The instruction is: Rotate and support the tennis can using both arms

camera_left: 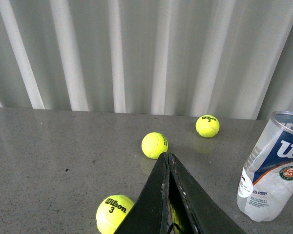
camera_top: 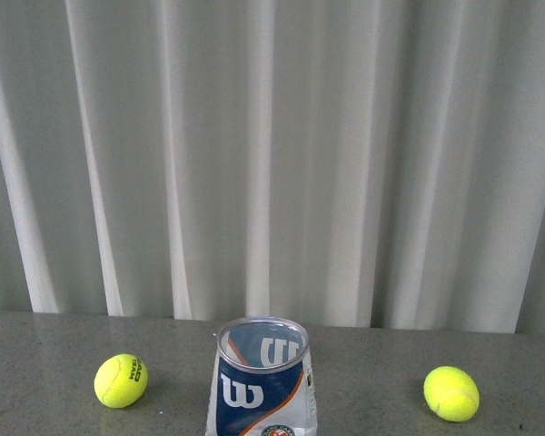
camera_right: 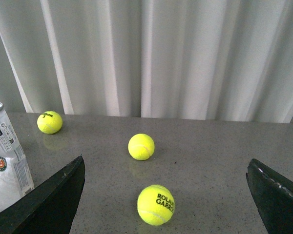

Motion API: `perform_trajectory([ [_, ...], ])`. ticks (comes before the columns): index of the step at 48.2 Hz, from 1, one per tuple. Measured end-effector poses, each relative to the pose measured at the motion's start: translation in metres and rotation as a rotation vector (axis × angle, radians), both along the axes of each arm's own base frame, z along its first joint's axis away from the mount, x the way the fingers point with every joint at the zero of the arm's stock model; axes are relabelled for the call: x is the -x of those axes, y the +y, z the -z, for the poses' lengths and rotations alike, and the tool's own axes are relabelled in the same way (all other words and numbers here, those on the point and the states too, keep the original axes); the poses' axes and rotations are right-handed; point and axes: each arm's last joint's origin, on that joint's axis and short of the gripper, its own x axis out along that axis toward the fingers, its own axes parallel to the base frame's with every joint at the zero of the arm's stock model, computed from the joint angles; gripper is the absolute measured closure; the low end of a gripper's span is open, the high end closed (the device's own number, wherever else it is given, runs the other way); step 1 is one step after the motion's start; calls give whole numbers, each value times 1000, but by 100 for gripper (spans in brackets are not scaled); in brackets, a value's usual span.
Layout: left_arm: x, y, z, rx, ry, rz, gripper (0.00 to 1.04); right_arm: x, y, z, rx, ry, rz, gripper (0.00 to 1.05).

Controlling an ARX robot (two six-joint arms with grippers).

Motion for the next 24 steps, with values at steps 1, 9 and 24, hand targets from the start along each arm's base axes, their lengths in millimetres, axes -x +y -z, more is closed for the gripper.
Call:
perform_trajectory([
  [1,0,0,0,0,0,0,101,0,0,0,0,0,0,7],
  [9,10,0,5,0,34,0,101,0,0,0,0,0,0,7],
  [24,13,0,3,1,6,0,89,0,0,0,0,0,0,7],
])
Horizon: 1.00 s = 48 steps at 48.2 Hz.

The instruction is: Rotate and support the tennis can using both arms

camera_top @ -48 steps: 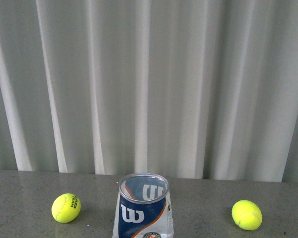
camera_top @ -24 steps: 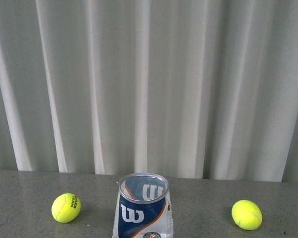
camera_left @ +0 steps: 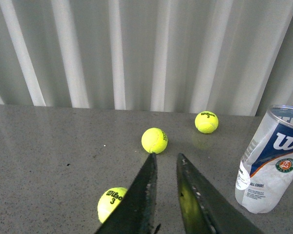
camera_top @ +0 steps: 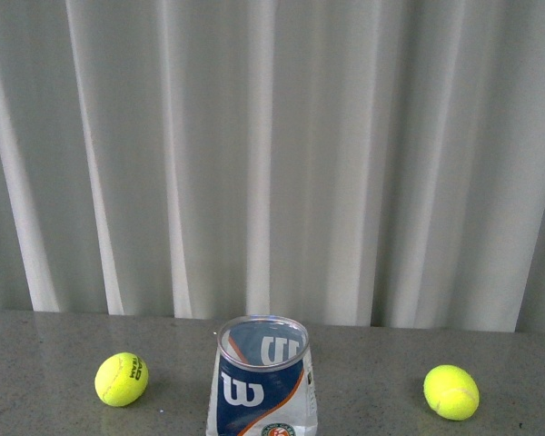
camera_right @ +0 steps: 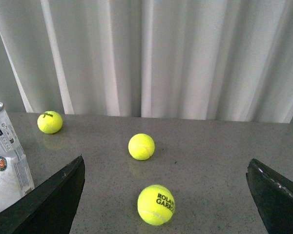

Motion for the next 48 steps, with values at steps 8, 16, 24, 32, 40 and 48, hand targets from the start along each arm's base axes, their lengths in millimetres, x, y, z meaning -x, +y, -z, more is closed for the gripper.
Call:
perform_trajectory([
  [8,0,0,0,0,0,0,50,0,0,0,0,0,0,7],
  [16,0,0,0,0,0,0,20,0,0,0,0,0,0,7],
  [24,0,0,0,-1,0,0,7,0,0,0,0,0,0,7],
  [32,0,0,0,-1,0,0,7,0,0,0,0,0,0,7],
  [40,0,0,0,-1,0,0,7,0,0,0,0,0,0,7],
  [48,0,0,0,-1,0,0,7,0,0,0,0,0,0,7],
])
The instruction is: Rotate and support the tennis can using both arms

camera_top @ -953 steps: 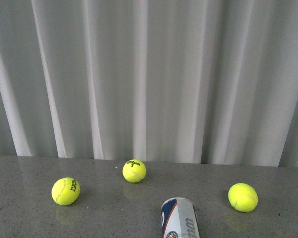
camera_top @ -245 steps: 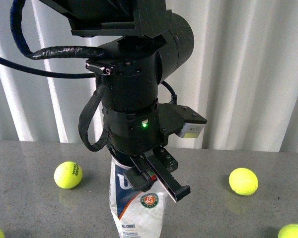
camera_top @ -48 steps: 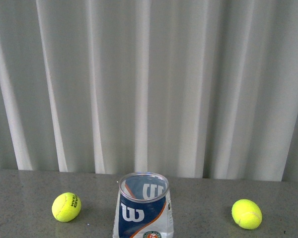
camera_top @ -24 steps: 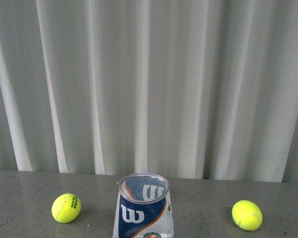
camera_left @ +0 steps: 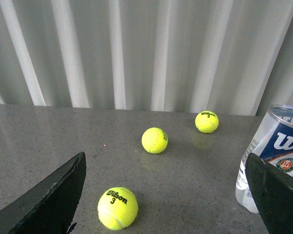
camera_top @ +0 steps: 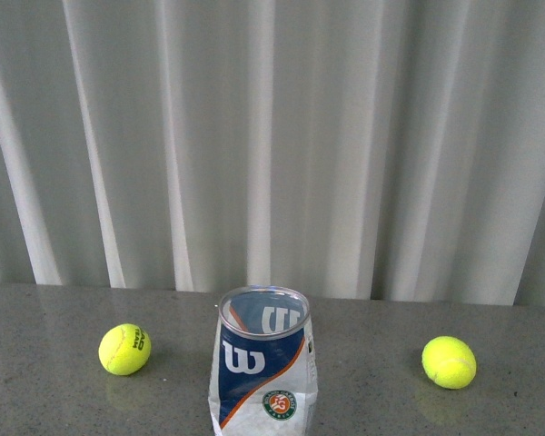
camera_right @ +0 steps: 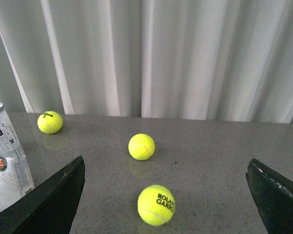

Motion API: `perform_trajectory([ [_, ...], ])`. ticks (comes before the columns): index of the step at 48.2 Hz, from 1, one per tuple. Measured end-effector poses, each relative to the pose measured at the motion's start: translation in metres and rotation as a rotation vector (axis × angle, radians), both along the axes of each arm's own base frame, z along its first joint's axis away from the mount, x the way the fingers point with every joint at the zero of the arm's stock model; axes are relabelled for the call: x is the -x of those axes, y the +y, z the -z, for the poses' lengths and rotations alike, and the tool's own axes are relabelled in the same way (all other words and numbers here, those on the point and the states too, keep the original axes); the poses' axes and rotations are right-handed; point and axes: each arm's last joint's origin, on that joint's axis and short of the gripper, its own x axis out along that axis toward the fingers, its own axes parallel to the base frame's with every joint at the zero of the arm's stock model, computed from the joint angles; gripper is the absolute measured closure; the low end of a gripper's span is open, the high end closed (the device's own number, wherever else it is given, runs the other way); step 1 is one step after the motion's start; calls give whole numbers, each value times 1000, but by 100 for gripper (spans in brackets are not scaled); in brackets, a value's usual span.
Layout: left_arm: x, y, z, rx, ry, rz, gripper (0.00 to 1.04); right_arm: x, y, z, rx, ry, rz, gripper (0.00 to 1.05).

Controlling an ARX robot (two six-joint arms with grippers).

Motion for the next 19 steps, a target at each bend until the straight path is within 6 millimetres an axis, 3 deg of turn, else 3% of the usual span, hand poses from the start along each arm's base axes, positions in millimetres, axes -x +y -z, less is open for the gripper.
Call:
perform_trajectory([
  [19,0,0,0,0,0,0,7,0,0,0,0,0,0,7],
])
